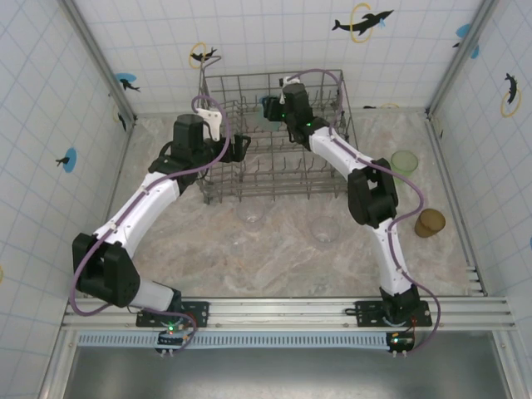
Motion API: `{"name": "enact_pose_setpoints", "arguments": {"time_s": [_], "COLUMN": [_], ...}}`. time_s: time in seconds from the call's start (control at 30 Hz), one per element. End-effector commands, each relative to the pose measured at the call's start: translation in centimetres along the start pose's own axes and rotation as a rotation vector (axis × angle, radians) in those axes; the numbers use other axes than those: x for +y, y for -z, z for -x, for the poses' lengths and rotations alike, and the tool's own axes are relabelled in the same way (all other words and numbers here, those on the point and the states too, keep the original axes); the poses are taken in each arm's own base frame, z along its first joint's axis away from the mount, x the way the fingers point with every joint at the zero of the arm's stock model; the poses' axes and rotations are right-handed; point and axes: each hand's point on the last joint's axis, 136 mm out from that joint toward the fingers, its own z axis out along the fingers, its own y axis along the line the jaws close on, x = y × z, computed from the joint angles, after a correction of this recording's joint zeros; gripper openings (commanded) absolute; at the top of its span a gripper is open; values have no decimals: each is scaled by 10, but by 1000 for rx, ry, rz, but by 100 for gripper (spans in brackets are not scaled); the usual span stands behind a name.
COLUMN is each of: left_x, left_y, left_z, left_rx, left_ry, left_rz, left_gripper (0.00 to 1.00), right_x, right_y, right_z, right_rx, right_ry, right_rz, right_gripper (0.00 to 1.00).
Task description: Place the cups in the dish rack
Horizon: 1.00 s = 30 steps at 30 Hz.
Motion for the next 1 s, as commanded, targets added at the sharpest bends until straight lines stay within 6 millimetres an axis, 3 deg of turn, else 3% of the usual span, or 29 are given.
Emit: {"name": "enact_pose_setpoints", "arguments": {"time_s": [0.0, 0.33, 0.97], "left_x": [-5, -3, -4], "left_y": [11, 9, 8], "left_z": [11, 7, 5], "left_rx": [-45, -36, -36], "left_ry": [-17, -13, 1], "left_rz": [-15, -11, -18], "left_gripper": [98, 98, 98], "right_x": [19, 41, 19], "right_y": [-3, -4, -32], "right_z": [31, 36, 10], "right_rx": [-128, -183, -212], "right_ry": [64, 147, 263], "right_rz": [9, 22, -72], "right_gripper": [34, 35, 36]}}
